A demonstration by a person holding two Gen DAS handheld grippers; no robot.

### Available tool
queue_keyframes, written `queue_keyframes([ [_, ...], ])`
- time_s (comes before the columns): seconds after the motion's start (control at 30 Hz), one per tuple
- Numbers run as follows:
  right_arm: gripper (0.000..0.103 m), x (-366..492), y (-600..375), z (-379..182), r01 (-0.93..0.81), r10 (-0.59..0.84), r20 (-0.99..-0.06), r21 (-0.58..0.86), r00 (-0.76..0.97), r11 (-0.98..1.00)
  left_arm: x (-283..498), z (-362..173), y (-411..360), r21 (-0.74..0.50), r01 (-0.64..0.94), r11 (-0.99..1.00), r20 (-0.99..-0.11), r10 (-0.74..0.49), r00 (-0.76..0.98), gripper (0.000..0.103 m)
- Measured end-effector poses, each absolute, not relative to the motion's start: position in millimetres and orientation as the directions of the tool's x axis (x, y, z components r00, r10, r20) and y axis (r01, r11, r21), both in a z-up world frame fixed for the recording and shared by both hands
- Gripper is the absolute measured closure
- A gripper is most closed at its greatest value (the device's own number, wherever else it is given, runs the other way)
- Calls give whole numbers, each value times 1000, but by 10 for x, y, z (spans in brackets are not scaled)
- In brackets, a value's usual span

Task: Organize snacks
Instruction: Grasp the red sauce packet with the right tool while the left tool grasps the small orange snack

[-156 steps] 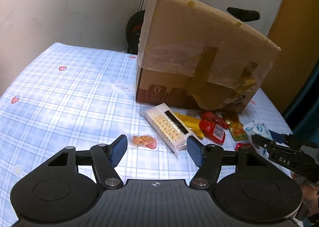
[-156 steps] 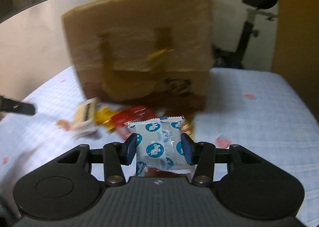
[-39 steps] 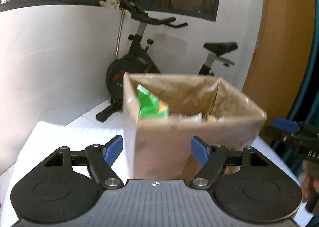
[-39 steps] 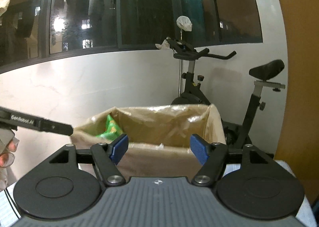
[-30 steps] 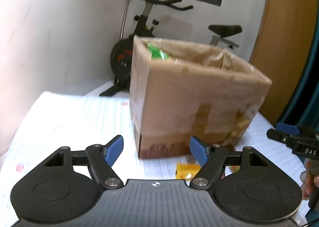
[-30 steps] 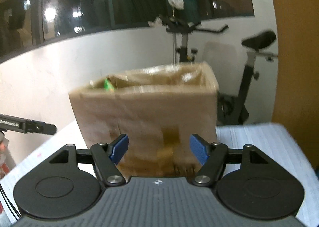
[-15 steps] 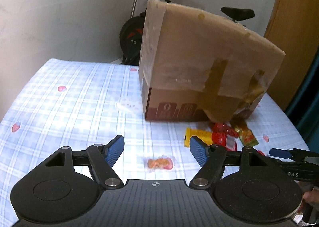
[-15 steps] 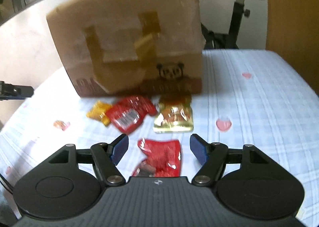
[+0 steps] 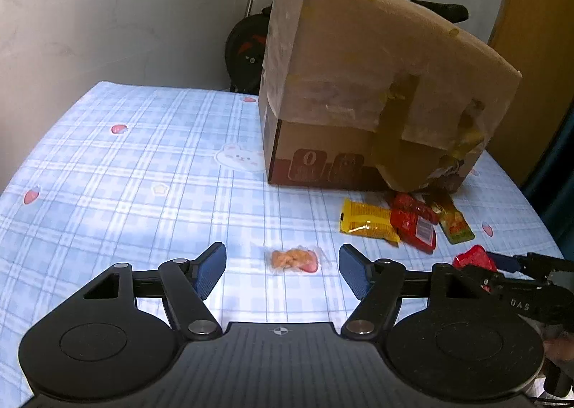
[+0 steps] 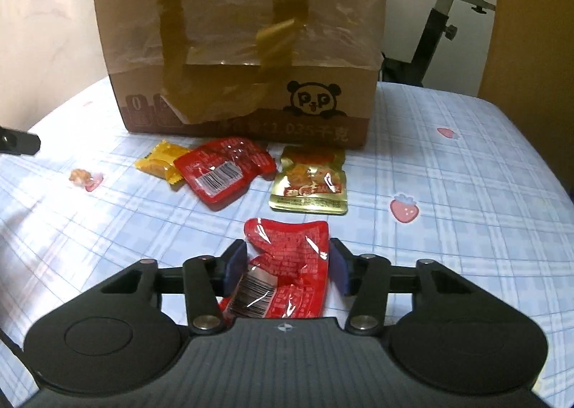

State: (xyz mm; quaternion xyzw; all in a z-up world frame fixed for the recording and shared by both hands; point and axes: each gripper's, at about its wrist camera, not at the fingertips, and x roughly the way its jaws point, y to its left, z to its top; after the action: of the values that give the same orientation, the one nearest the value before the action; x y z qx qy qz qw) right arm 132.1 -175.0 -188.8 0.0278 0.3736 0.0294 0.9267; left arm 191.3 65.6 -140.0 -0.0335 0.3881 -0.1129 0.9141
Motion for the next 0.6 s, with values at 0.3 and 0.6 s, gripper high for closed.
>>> queue_keyframes([
  [0.3, 64, 1391, -1809, -1863, -58, 121, -637, 120, 761, 991, 1940, -1548, 580, -128, 193, 973, -719, -225, 658, 32],
  [0.6, 64, 1343, -1846, -1936, -48, 137, -609, 160, 781, 986, 2110, -1734, 428, -95, 204, 974, -743, -205, 637, 32],
])
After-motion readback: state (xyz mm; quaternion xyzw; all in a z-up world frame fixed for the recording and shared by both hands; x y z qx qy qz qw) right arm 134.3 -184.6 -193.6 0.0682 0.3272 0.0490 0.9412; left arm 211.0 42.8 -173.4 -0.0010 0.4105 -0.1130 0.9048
